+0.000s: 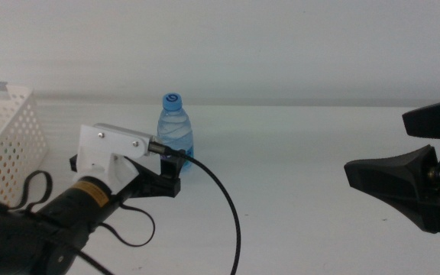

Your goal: Use arms to grab the bottles and put them into the dustbin to the left of the table.

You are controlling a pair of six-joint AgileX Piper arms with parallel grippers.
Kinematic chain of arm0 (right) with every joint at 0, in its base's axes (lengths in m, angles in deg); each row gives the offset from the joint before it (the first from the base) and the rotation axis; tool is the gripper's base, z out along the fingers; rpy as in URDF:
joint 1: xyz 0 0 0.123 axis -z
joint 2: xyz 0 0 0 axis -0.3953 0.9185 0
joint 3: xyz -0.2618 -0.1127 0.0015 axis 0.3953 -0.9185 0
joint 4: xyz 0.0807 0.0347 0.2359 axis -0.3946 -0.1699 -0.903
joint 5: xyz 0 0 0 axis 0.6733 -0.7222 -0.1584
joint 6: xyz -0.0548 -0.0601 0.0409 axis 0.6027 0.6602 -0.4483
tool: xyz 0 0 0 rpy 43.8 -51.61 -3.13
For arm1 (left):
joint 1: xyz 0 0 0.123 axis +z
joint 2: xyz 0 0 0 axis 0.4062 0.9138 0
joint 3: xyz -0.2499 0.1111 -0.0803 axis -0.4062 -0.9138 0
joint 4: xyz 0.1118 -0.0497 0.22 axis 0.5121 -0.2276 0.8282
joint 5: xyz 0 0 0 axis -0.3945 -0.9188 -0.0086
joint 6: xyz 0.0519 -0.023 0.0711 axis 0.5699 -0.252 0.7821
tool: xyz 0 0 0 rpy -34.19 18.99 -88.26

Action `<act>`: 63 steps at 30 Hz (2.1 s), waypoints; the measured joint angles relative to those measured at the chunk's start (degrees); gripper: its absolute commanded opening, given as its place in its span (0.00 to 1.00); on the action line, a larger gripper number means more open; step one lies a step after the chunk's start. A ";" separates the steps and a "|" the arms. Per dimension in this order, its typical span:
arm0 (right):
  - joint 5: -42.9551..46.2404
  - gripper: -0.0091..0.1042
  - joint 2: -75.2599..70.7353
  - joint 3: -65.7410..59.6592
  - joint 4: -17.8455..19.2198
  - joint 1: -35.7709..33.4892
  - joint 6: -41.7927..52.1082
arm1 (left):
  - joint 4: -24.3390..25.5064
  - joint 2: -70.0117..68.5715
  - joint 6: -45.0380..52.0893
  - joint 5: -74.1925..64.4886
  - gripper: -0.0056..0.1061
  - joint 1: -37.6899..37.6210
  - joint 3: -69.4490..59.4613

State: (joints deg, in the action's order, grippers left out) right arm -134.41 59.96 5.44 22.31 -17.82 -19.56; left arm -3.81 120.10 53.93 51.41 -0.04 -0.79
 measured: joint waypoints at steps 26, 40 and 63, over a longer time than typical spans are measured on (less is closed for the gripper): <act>0.00 0.84 0.00 0.00 0.00 0.00 0.00 | 2.36 9.84 -2.25 0.00 0.89 0.00 9.68; 0.00 0.84 0.00 0.00 0.00 0.00 0.00 | 7.83 9.84 -3.48 0.11 0.89 0.00 9.68; 0.00 0.84 0.00 0.00 0.00 0.00 0.00 | 6.91 9.84 -6.07 1.46 0.89 0.00 9.68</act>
State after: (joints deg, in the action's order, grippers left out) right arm -134.41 59.96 5.44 22.31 -17.82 -19.56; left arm 3.10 129.94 47.85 52.88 -0.04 8.89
